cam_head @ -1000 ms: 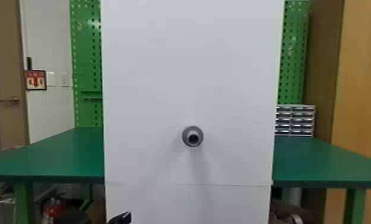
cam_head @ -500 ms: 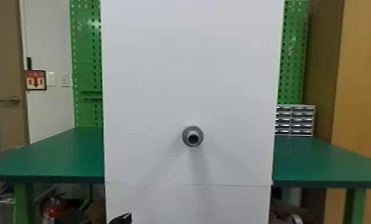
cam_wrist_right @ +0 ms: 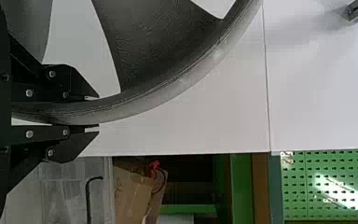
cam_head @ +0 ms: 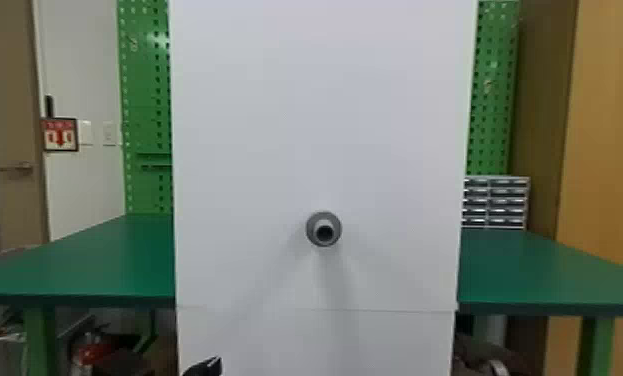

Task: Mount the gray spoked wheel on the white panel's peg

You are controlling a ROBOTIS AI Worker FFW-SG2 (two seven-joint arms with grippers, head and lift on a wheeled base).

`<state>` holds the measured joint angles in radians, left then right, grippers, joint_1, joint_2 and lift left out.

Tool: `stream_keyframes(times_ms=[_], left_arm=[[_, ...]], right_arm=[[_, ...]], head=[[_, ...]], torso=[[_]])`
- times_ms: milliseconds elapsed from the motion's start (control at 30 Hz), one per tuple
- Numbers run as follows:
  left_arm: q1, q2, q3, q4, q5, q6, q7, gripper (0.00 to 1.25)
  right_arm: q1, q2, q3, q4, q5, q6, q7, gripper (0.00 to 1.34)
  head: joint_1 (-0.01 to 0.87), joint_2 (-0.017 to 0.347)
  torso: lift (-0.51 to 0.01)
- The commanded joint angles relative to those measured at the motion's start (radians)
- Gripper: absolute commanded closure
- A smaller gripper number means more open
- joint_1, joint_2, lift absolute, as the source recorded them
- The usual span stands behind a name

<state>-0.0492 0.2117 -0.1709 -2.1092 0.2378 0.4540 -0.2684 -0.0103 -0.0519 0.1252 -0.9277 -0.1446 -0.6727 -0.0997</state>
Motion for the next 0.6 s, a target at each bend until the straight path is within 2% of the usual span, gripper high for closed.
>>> stream_keyframes(times_ms=[0,133,267,567], left_arm=[[0.0,0.0,0.001,0.0,0.0,0.0,0.0,0.5],[0.0,0.0,0.001,0.0,0.0,0.0,0.0,0.5],[0.0,0.0,0.001,0.0,0.0,0.0,0.0,0.5],[0.0,0.0,0.004,0.0,0.0,0.0,0.0,0.5]], right_arm=[[0.009,0.01,-0.019,-0.06,0.0,0.048,0.0,1.07],[0.016,0.027,-0.062,-0.137,0.028,0.114,0.0,1.07],[0.02,0.034,-0.087,-0.192,0.042,0.163,0.0,1.07],[0.013,0.034,-0.098,-0.292,0.043,0.265,0.0,1.07]], head=[[0.123,-0.008],[0.123,-0.008],[0.123,-0.008],[0.123,-0.008]], torso=[[-0.401],[-0.401],[-0.401],[-0.401]])
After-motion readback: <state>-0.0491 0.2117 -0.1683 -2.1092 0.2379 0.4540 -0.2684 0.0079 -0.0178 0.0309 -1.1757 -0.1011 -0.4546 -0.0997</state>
